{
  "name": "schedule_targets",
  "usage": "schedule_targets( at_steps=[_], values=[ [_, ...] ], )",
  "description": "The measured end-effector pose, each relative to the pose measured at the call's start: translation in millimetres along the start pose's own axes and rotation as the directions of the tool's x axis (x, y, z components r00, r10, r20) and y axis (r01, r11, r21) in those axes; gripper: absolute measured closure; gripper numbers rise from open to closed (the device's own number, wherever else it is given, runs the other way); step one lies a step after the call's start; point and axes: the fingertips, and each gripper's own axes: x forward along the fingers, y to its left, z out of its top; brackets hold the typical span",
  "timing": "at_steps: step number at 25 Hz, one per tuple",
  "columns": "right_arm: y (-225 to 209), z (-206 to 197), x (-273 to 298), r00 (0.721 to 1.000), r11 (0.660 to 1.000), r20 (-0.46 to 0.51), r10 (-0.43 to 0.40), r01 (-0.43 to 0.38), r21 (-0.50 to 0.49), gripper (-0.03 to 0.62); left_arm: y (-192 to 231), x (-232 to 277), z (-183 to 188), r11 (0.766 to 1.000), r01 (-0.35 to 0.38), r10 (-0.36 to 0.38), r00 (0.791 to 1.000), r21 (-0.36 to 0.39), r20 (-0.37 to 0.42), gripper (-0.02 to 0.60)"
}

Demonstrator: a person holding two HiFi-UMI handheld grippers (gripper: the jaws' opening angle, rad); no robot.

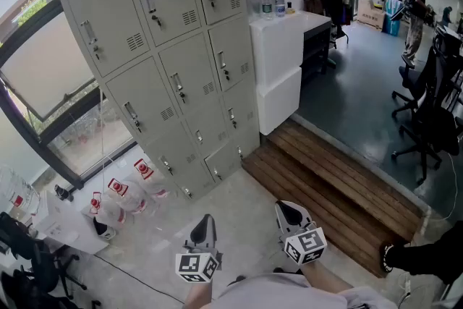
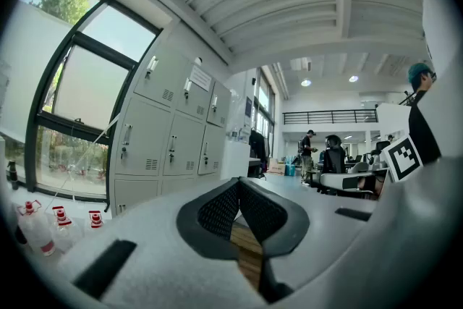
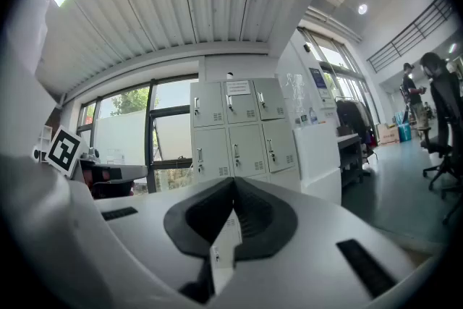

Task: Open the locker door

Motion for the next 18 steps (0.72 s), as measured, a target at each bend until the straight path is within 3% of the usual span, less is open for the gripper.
schedule_targets(
  at_steps=[18],
  values=[
    [-12, 1, 5, 1.0, 1.0, -0.003, 0.003, -0.003, -0.01, 0.58, -8, 14, 4, 1.0, 0.011, -0.011, 1.0, 0.007, -0.003, 0.579]
  ],
)
